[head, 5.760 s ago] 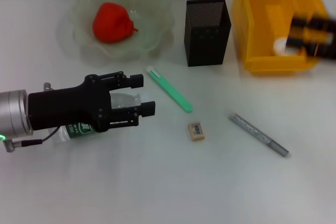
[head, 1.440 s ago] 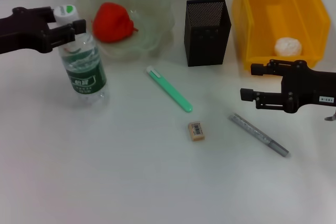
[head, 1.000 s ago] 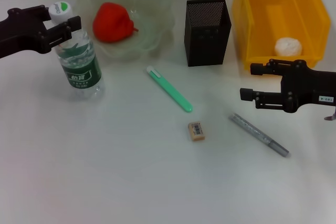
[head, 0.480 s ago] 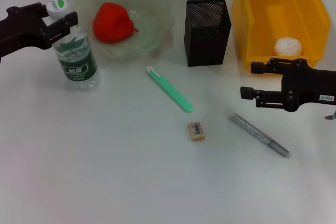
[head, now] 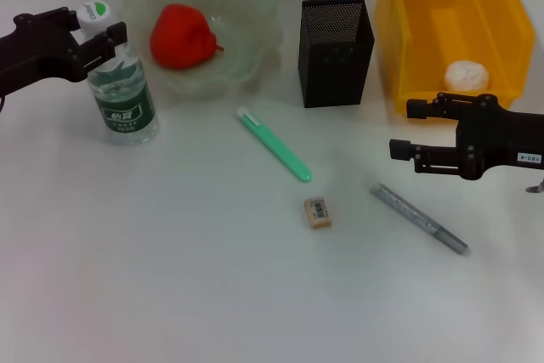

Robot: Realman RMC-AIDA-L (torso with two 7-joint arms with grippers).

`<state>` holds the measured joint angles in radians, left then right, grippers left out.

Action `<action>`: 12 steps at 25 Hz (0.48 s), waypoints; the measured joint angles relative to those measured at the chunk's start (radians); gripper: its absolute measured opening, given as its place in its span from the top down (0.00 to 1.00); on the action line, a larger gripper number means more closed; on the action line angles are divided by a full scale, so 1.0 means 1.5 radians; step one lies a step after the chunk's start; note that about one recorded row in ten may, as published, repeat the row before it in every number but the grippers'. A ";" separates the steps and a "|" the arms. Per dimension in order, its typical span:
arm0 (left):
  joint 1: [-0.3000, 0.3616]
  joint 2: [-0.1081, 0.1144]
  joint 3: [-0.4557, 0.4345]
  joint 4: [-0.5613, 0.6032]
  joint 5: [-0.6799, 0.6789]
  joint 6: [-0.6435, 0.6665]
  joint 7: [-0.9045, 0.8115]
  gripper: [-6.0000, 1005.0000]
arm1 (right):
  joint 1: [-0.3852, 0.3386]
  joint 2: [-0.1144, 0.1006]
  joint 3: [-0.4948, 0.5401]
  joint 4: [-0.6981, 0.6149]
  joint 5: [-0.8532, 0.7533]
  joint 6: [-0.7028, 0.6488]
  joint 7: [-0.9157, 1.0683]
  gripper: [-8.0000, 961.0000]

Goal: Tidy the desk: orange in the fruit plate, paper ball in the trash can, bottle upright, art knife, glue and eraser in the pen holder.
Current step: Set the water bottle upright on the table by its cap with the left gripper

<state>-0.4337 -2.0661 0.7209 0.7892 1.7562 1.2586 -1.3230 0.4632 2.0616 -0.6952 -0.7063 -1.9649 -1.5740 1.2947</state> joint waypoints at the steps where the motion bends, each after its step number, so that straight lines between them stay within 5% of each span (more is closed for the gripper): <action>1: 0.000 0.000 0.000 0.000 0.000 0.000 0.000 0.47 | 0.000 0.000 0.000 0.000 0.000 0.000 0.000 0.32; 12: 0.000 0.002 -0.001 -0.005 -0.009 -0.006 0.000 0.45 | 0.000 0.000 0.000 -0.002 0.000 -0.003 0.001 0.33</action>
<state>-0.4342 -2.0633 0.7199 0.7823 1.7434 1.2492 -1.3223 0.4632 2.0616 -0.6953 -0.7087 -1.9649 -1.5783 1.2960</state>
